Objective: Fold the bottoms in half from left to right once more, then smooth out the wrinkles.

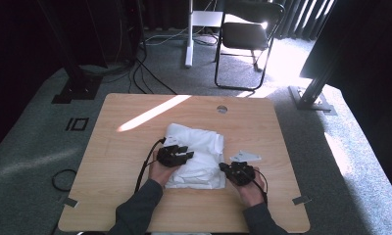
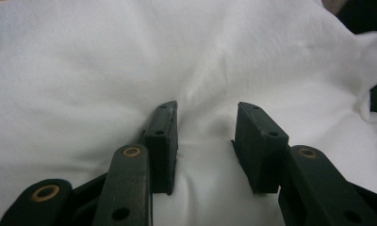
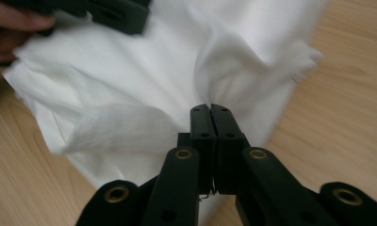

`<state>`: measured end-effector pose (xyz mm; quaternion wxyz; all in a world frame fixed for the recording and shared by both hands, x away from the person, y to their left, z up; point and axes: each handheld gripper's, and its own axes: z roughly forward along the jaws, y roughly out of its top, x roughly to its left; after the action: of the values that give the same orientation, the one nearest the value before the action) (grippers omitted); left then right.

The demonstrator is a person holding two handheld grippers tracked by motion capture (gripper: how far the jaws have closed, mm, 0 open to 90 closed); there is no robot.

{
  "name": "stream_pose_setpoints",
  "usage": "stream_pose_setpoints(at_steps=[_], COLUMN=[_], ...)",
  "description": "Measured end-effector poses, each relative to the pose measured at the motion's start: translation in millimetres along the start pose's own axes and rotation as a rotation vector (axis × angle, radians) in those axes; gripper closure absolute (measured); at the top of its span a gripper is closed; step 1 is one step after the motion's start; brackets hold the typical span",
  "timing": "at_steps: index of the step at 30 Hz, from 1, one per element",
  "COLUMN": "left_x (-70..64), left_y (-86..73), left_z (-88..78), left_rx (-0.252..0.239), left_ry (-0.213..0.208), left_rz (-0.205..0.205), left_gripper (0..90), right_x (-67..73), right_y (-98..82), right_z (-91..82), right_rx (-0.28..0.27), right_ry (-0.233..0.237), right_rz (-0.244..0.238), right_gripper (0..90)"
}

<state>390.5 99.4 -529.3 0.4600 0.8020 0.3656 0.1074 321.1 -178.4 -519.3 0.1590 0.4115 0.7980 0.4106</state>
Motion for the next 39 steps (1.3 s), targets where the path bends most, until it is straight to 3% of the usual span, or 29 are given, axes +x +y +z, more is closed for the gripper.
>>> stream_pose_setpoints(at_steps=[1,4,5,7,8,9,10,12,13,14,15,16,17,18,19,20,21,22,23,25,34,35,36,37,39], left_x=[1.3,0.0,-0.9,-1.7,-1.7,-3.2,-3.2,-3.4,-3.1,-3.1,-3.1,-3.1,-2.5,-2.5,-0.9,-0.9,-0.3,-0.3,-0.3,-2.0,-2.6,-2.7,-2.7,-2.3,-1.8], left_y=[-0.1,0.1,0.1,0.0,0.0,-0.4,-0.4,-0.8,-0.9,-0.9,-1.5,-1.5,-1.9,-1.9,-2.2,-2.2,-3.0,-3.0,-3.2,-3.7,-3.7,-3.7,-3.7,-3.8,-4.3], left_z=[-0.3,0.6,1.0,1.2,1.2,1.6,1.6,1.6,1.4,1.4,1.2,1.2,1.1,1.1,0.9,0.9,0.6,0.6,0.5,0.8,1.3,1.5,1.5,1.2,0.9], left_rx=[0.0,0.003,0.003,0.003,0.003,0.002,0.002,-0.001,-0.001,-0.001,-0.003,-0.003,-0.006,-0.006,-0.008,-0.008,-0.013,-0.013,-0.014,-0.016,-0.011,-0.009,-0.009,-0.01,-0.015], left_ry=[-0.005,0.001,0.003,0.004,0.004,0.01,0.01,0.011,0.01,0.01,0.01,0.01,0.005,0.005,-0.003,-0.003,-0.007,-0.007,-0.005,0.003,0.008,0.01,0.01,0.011,0.009], left_rz=[-0.006,0.001,0.001,0.005,0.005,0.015,0.015,0.016,0.016,0.016,0.018,0.018,0.019,0.019,0.012,0.012,0.013,0.013,0.015,0.019,0.023,0.024,0.024,0.023,0.018], left_gripper=[60.6,59.4,59.1,58.5,57.8,57.1,56.7,56.7,56.7,56.7,56.7,56.7,56.7,56.7,56.8,56.8,56.8,56.8,56.8,56.8,57.2,57.2,57.2,57.1,57.1], right_x=[-4.4,-9.1,-14.3,-18.9,-18.9,-20.6,-20.6,-20.7,-21.0,-21.0,-26.7,-26.7,-32.8,-32.8,-37.9,-37.9,-41.2,-41.2,-42.3,-44.0,-64.4,-64.8,-64.8,-65.9,-70.8], right_y=[-10.8,-20.1,-20.9,-13.4,-13.4,-0.2,-0.2,17.1,35.9,35.9,53.5,53.5,66.6,66.6,74.6,74.6,76.6,76.6,76.0,74.9,60.4,56.5,56.5,54.2,52.1], right_z=[-4.5,-6.9,-11.8,-18.2,-18.2,-23.1,-23.1,-24.4,-18.1,-18.1,-3.6,-3.6,13.9,13.9,32.0,32.0,44.0,44.0,50.4,50.4,42.3,43.0,43.0,42.6,39.2], right_rx=[0.039,0.062,0.034,-0.019,-0.019,-0.084,-0.084,-0.145,-0.178,-0.178,-0.177,-0.177,-0.166,-0.166,-0.111,-0.111,-0.062,-0.062,-0.036,-0.037,-0.032,-0.012,-0.012,0.002,0.004], right_ry=[-0.028,-0.027,-0.05,-0.063,-0.063,-0.081,-0.081,-0.082,-0.112,-0.112,-0.124,-0.124,-0.137,-0.137,-0.133,-0.133,-0.123,-0.123,-0.113,-0.12,-0.169,-0.199,-0.199,-0.261,-0.287], right_rz=[0.001,0.009,0.025,0.056,0.056,0.072,0.072,0.056,0.033,0.033,0.051,0.051,0.064,0.064,0.067,0.067,0.057,0.057,0.043,0.047,0.145,0.139,0.139,0.136,0.157], right_gripper=[90.0,89.9,80.8,74.0,74.0,67.5,67.5,65.5,63.6,63.6,58.9,58.9,54.7,54.7,56.5,56.5,71.1,71.1,84.4,88.1,86.8,86.0,86.0,86.3,86.1])
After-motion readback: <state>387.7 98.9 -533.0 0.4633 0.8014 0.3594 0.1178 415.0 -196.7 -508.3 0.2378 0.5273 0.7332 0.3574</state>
